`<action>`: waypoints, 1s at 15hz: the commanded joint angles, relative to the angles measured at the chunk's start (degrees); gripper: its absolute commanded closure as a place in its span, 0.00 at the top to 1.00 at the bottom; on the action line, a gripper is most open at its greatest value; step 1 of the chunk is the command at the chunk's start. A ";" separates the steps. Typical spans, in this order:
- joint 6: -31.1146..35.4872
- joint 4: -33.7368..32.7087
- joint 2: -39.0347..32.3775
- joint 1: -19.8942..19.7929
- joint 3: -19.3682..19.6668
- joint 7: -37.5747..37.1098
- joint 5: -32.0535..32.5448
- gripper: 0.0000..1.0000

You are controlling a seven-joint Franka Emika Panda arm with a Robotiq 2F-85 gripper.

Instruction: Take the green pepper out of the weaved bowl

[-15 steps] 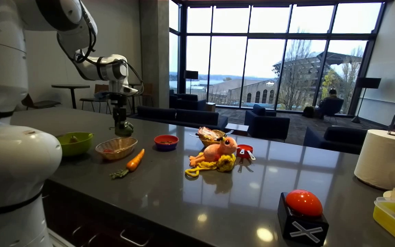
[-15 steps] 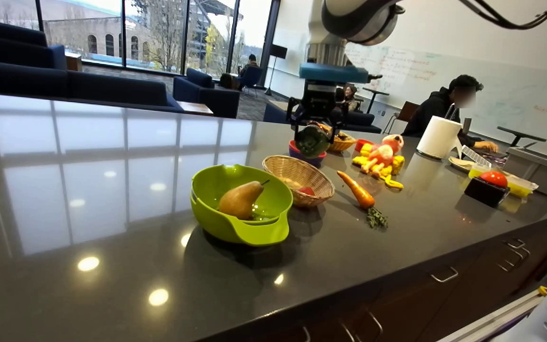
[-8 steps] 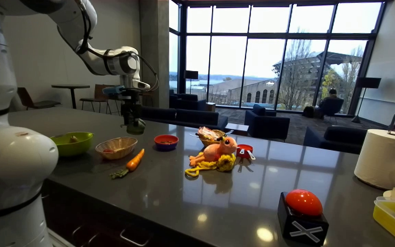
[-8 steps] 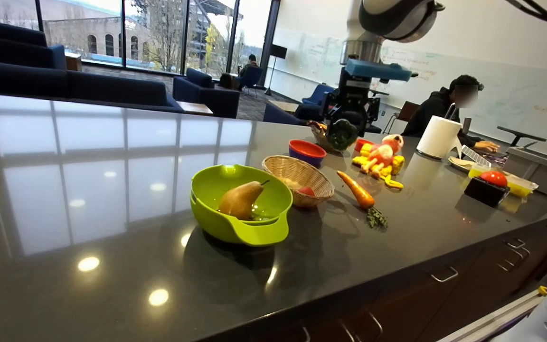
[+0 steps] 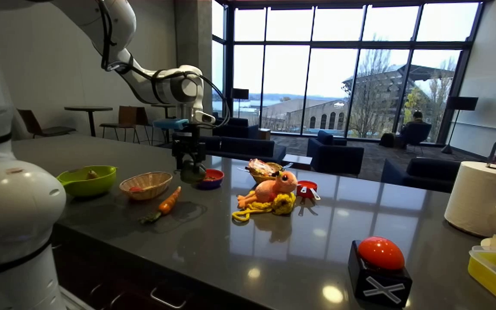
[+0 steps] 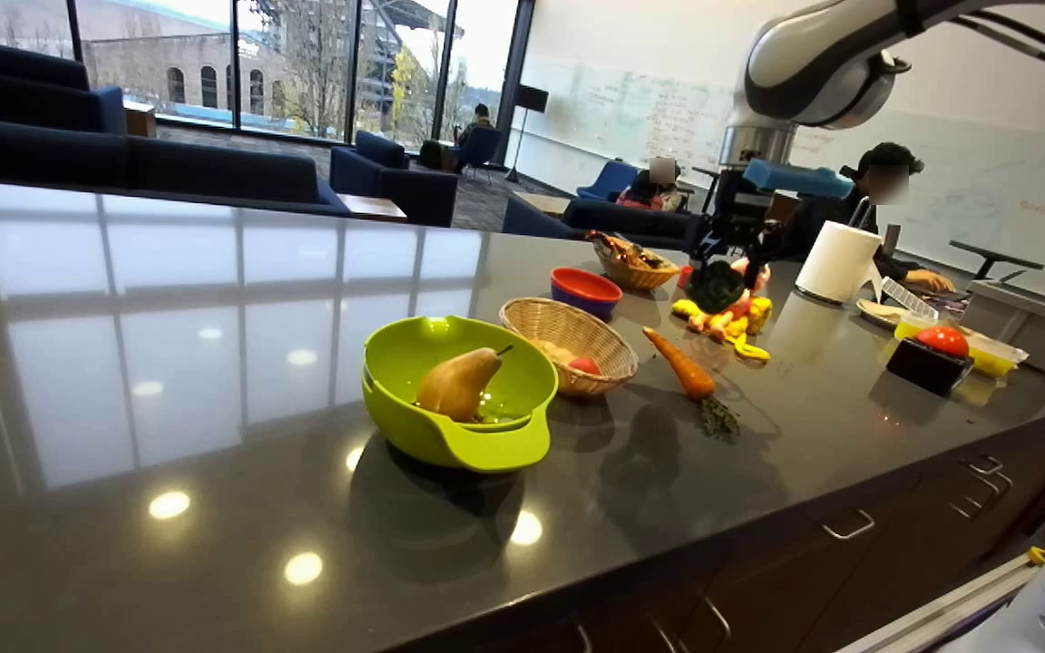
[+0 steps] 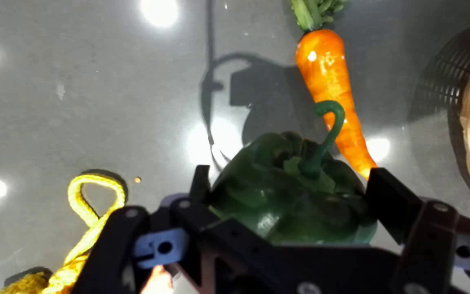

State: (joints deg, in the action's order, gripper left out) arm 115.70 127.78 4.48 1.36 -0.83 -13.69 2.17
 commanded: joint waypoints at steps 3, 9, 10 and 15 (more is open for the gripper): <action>5.27 3.60 0.23 -0.84 0.67 8.31 -1.50 0.70; 7.94 5.85 -2.09 -0.77 0.55 10.81 -1.99 0.70; 8.04 6.32 -2.48 -0.73 0.50 10.96 -2.18 0.70; 9.09 8.03 -4.33 -0.11 -0.18 11.58 -3.20 0.70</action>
State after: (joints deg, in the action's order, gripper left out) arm 123.56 134.76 0.36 1.02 -0.64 -3.56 0.51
